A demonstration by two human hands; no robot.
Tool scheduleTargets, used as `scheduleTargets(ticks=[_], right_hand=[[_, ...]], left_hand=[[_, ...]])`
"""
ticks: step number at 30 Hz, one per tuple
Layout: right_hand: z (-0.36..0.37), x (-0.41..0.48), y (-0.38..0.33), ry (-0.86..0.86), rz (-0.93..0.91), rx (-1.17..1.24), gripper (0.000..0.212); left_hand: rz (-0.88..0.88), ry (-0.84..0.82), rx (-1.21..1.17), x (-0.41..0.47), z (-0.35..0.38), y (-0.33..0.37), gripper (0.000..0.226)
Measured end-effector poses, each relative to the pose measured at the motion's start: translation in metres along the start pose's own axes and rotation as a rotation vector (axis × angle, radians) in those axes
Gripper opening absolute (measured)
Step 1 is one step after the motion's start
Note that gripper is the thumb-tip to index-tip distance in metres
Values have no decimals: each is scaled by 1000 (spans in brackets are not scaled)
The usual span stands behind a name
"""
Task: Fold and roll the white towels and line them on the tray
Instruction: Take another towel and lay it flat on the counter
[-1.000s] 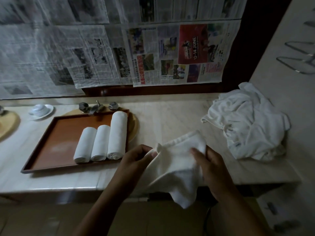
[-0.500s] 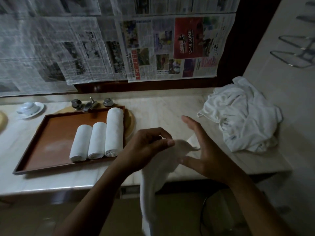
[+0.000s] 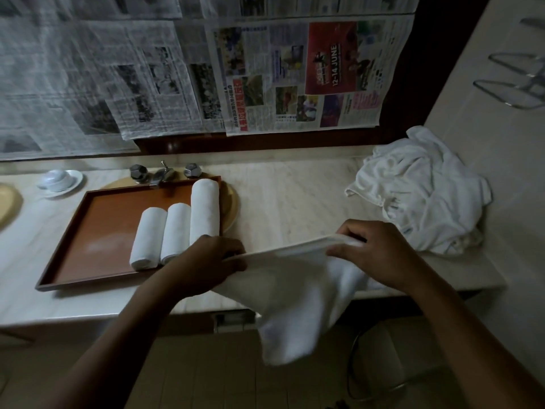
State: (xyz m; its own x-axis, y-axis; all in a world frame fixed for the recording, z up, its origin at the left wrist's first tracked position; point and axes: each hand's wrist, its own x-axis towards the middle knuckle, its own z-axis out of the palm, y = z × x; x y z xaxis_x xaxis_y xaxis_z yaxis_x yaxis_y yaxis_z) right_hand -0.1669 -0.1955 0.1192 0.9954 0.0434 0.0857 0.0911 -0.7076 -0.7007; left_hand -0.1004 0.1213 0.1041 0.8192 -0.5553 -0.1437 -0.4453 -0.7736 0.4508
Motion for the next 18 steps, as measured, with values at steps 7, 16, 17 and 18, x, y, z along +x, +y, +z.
scheduleTargets(ticks=[7, 16, 17, 18], right_hand=[[-17, -8, 27, -25, 90, -39, 22], [-11, -17, 33, 4, 236, 442, 12], [-3, -16, 26, 33, 285, 555, 9], [6, -15, 17, 56, 329, 643, 5]], left_hand=[[-82, 235, -202, -29, -6, -31, 11], [-241, 656, -281, -23, 15, -33, 9], [-236, 702, -244, -21, 22, -26, 21], [-185, 696, -233, -20, 32, -17, 35]])
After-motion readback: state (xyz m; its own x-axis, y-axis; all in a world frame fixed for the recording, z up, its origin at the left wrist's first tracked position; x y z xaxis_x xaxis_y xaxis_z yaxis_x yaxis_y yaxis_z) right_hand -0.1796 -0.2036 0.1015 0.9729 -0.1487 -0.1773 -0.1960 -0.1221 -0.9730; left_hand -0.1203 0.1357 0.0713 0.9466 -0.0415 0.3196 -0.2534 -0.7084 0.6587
